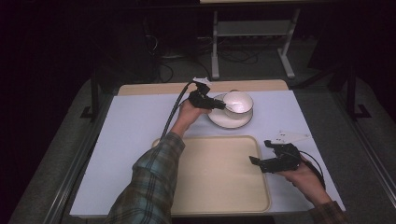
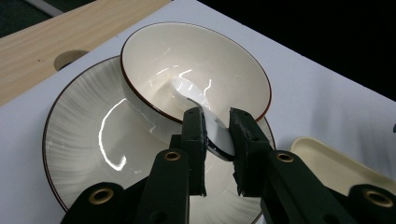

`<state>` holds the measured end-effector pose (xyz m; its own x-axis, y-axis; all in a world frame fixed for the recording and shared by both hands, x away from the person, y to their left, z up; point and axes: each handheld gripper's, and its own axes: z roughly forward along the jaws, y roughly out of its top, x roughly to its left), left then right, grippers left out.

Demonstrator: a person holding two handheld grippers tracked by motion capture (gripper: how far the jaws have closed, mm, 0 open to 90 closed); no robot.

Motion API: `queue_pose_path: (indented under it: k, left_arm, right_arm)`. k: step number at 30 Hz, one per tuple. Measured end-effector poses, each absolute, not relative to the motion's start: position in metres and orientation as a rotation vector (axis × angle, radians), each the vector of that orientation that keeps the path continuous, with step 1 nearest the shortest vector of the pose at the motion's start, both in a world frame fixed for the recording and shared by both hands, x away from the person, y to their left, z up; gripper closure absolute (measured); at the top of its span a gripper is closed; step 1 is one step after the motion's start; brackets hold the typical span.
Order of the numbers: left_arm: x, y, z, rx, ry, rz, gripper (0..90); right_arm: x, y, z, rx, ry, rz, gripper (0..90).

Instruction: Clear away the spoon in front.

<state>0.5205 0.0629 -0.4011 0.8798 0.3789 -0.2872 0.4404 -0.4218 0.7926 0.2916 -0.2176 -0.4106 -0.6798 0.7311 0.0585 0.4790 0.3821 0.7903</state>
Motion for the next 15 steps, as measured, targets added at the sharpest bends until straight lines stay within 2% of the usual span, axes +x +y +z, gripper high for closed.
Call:
queue_pose_path:
  k: [15]
  left_arm:
    - [0.5189,0.0607,-0.4013,2.105,0.580,-0.074,79.2]
  right_arm:
    - [0.2916,-0.2174,-0.4100,1.061,2.348,1.186,13.7]
